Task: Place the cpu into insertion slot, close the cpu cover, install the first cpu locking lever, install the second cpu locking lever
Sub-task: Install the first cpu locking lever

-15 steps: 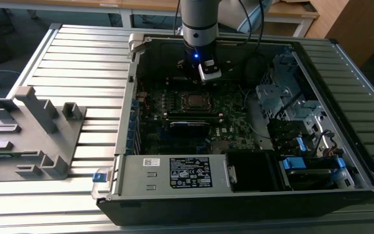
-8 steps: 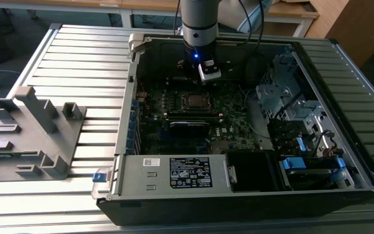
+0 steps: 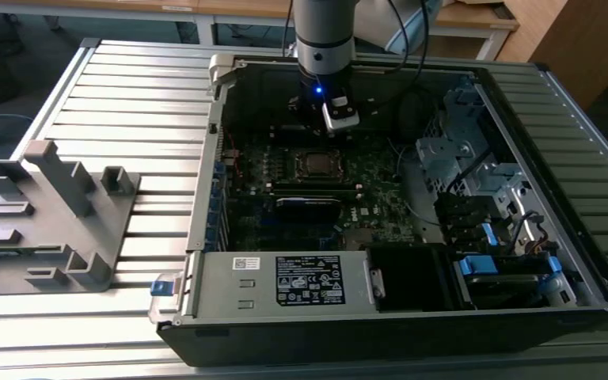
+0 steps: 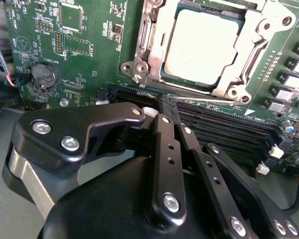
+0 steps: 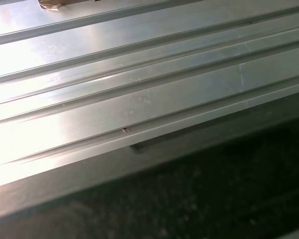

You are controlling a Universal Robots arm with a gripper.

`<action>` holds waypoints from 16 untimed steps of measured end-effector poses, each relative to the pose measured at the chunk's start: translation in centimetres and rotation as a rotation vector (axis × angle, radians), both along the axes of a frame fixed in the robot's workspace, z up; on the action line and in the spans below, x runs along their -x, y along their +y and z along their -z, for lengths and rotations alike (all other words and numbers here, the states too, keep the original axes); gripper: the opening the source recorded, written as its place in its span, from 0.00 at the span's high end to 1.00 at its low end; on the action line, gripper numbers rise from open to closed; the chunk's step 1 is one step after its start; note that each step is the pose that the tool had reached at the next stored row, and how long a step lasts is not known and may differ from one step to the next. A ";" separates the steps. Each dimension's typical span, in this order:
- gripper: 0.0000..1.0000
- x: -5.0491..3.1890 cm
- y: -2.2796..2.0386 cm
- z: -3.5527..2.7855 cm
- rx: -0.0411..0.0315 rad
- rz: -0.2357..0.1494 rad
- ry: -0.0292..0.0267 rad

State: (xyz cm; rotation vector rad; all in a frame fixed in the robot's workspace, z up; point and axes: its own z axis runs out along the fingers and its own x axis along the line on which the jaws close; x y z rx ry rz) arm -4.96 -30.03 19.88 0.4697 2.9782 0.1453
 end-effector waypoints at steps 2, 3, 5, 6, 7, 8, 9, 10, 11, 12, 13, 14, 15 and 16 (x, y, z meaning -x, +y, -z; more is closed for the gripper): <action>0.90 0.00 0.15 0.00 0.0000 0.000 0.0000; 0.90 0.00 0.15 0.00 0.0001 0.000 0.0001; 0.90 0.00 0.15 0.00 0.0001 0.000 0.0001; 0.90 0.00 0.16 0.00 0.0000 0.000 0.0000; 0.90 0.00 0.17 0.00 0.0001 0.000 0.0000; 0.90 0.00 0.19 0.00 0.0001 0.000 0.0000; 0.90 0.00 0.19 0.00 0.0001 0.000 0.0000; 0.90 0.00 0.19 0.00 0.0001 0.000 0.0000; 0.90 0.00 0.19 0.00 0.0001 0.000 0.0001; 0.90 0.00 0.19 0.00 0.0001 0.000 0.0000; 0.90 0.00 0.19 0.00 0.0001 0.000 0.0001; 0.90 0.00 0.19 0.00 0.0001 0.000 0.0000; 0.90 0.00 0.19 0.00 0.0001 0.000 0.0001; 0.90 0.00 0.19 0.00 0.0001 0.000 0.0001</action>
